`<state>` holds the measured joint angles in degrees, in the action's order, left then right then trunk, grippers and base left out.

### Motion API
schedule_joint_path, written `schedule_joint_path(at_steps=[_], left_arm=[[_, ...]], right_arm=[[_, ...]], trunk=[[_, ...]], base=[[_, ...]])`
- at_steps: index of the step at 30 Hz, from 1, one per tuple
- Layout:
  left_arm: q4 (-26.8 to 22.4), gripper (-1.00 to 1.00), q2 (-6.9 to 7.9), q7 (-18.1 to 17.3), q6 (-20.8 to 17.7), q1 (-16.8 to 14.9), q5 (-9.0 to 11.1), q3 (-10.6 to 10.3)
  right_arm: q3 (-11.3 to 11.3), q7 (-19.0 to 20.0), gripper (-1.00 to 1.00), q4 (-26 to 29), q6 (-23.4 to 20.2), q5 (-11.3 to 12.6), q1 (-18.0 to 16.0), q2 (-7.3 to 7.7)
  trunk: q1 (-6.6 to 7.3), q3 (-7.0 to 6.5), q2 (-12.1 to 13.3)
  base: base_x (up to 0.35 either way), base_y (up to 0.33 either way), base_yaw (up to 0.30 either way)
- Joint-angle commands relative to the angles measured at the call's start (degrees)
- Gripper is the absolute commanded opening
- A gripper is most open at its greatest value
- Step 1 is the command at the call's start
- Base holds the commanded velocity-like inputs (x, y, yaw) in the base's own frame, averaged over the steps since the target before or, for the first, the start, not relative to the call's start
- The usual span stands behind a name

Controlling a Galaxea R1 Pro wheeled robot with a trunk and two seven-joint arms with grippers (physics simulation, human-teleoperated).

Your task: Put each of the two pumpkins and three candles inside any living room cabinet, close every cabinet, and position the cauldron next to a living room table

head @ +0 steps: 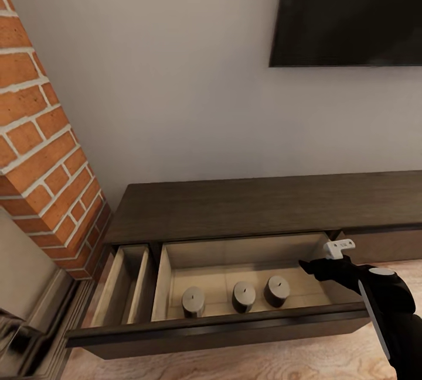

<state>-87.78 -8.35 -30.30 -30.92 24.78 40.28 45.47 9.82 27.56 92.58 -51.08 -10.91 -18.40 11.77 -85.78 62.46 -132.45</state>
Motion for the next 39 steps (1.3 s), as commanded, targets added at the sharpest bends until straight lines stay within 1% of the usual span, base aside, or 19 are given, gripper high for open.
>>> schedule_joint_path(at_steps=[1,8,11,12,14,17,21,24,25,28,29,33,36,39], left_arm=[[0.00,1.00,-0.02,0.01,-0.45,-0.01,0.34,-0.05],[-0.61,1.00,0.19,-0.29,-0.45,-0.15,0.44,-1.11],[-0.78,1.00,0.25,-0.31,-0.49,-0.93,0.45,-1.52],[-0.26,1.00,0.23,0.18,-0.55,-2.98,0.36,-2.85],[0.12,1.00,0.26,0.48,-0.48,-3.40,0.32,-4.73],[0.20,1.00,0.27,0.50,-0.46,-3.47,0.32,-5.07],[0.21,1.00,0.19,0.48,-0.46,-3.51,0.39,-5.64],[0.11,1.00,0.18,0.51,-0.46,-3.51,0.38,-8.58],[0.05,1.00,0.18,0.56,-0.46,-3.51,0.38,-10.27],[0.00,1.00,0.21,0.70,-0.46,-3.56,0.41,-12.59],[0.01,1.00,0.23,0.72,-0.46,-3.64,0.42,-13.01],[0.10,1.00,0.26,0.88,-0.47,-4.65,0.35,-13.60],[0.14,1.00,0.38,2.71,-0.58,-7.04,0.34,-14.38],[0.15,1.00,0.50,3.99,-0.61,-8.28,0.34,-15.37]], right_arm=[[0.03,0.56,1.00,0.06,-0.16,-0.60,-0.04,0.00],[0.03,0.56,1.00,0.06,-0.12,-0.62,0.24,0.02],[0.03,0.61,1.00,0.06,-0.05,-0.61,0.62,0.11],[-0.05,0.61,1.00,0.06,-0.19,-0.60,0.18,0.07],[-0.06,0.64,1.00,0.06,-0.24,-0.60,0.06,0.03],[-0.06,0.64,1.00,0.06,-0.25,-0.60,0.04,0.01],[0.33,0.79,1.00,0.06,-0.10,-0.54,-0.77,0.43],[0.41,0.83,1.00,0.06,-0.09,-0.47,-0.94,0.54],[0.43,0.89,1.00,0.06,-0.08,-0.40,-1.00,0.45],[0.40,1.08,1.00,0.06,-0.08,-0.25,-1.02,0.21],[0.40,1.12,1.00,0.07,-0.08,-0.22,-1.02,0.17],[0.32,1.16,1.00,0.06,-0.02,-0.18,-0.98,0.05],[0.24,1.17,1.00,0.08,0.18,-0.16,-0.88,0.01],[0.22,1.18,1.00,0.08,0.24,-0.16,-0.90,0.01]], trunk=[[0.01,0.04,-0.02],[0.01,0.03,-0.02],[0.01,0.03,-0.02],[0.01,0.03,-0.02],[0.01,0.03,-0.02],[0.01,0.03,-0.02],[0.01,0.03,-0.02],[0.01,0.03,-0.02],[0.01,0.03,-0.02],[0.01,0.03,-0.02],[0.01,0.03,-0.02],[0.01,0.03,-0.02],[0.01,0.03,-0.02],[0.01,0.03,-0.02]], base=[[-0.035,-0.012,0.000],[-0.144,-0.080,0.000],[-0.017,-0.010,0.000],[0.000,0.000,0.000],[0.000,0.000,0.000],[0.000,0.000,0.000],[0.000,0.000,0.000],[0.000,0.000,0.000],[0.000,0.000,0.000],[0.000,0.000,0.000],[0.000,0.000,0.000],[0.000,0.000,0.000],[0.000,0.000,0.000],[0.000,0.000,0.000]])
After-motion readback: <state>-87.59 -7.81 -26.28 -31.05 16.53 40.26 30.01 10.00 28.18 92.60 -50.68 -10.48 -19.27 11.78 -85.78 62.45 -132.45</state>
